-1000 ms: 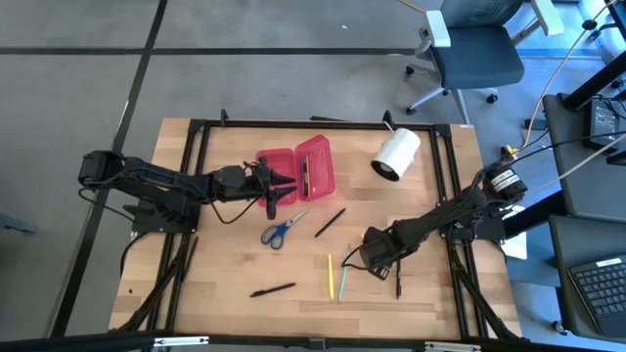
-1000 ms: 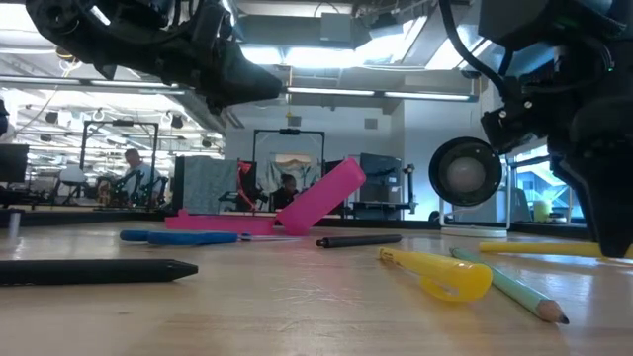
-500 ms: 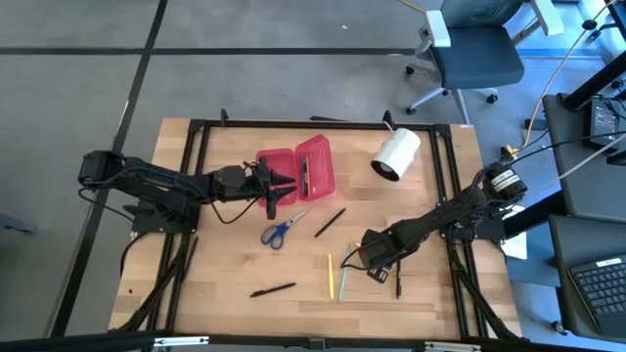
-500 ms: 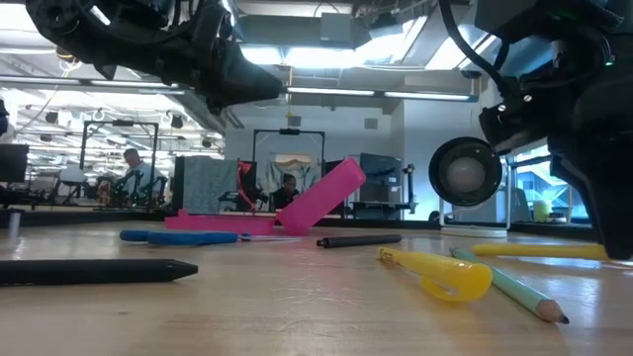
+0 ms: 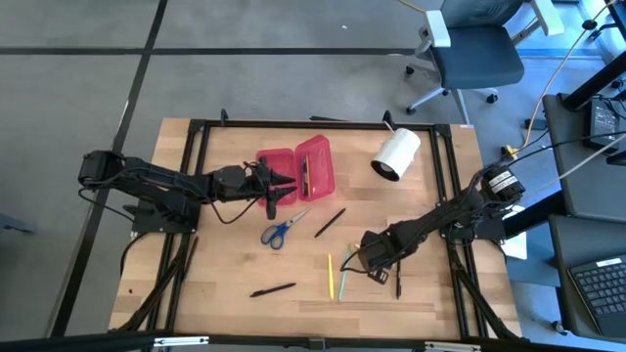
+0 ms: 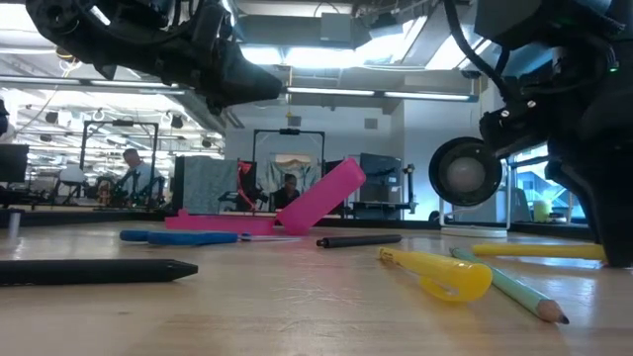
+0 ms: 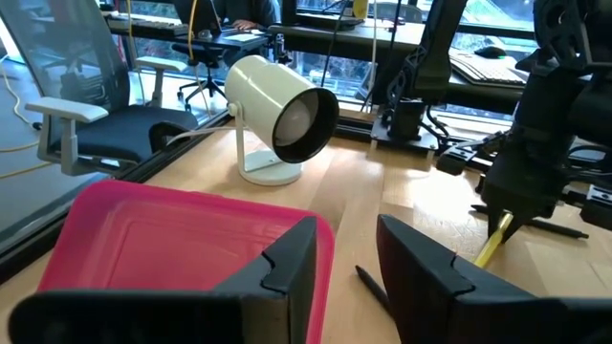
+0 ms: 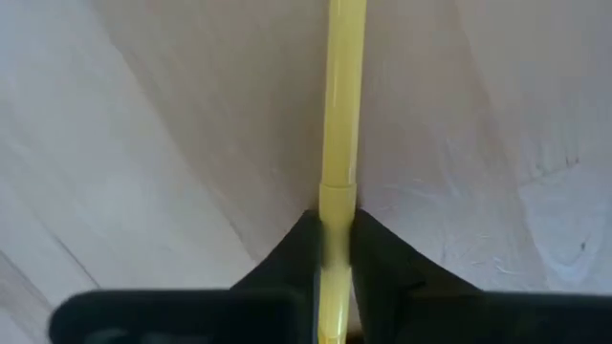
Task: Pick & place school supplies into a supply box
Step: Put the yellow pen into the red supply box
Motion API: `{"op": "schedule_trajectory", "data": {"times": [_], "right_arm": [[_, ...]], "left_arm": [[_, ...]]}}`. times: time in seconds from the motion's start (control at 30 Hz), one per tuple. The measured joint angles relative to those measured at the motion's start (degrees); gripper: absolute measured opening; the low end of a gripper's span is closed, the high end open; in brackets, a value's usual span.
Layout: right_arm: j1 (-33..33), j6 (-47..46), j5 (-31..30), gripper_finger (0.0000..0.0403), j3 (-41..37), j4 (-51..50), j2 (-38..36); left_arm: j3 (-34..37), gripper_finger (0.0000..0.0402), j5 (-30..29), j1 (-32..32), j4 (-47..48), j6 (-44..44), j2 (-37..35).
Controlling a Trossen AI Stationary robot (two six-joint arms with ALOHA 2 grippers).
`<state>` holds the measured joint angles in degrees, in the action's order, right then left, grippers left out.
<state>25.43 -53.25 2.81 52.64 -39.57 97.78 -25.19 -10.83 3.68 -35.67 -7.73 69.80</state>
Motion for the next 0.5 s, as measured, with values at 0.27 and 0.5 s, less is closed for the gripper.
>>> {"op": "schedule_trajectory", "data": {"times": [0.27,0.5], "right_arm": [[-1.2,3.1,0.0,0.0042,-0.1,0.1,-3.0],[-7.3,5.6,-8.1,0.0050,-0.1,4.7,-12.0]], "left_arm": [[0.0,0.0103,0.0,0.0,0.9,0.0,-0.2],[0.0,0.0107,-1.7,0.0,2.3,0.0,-0.7]]}}
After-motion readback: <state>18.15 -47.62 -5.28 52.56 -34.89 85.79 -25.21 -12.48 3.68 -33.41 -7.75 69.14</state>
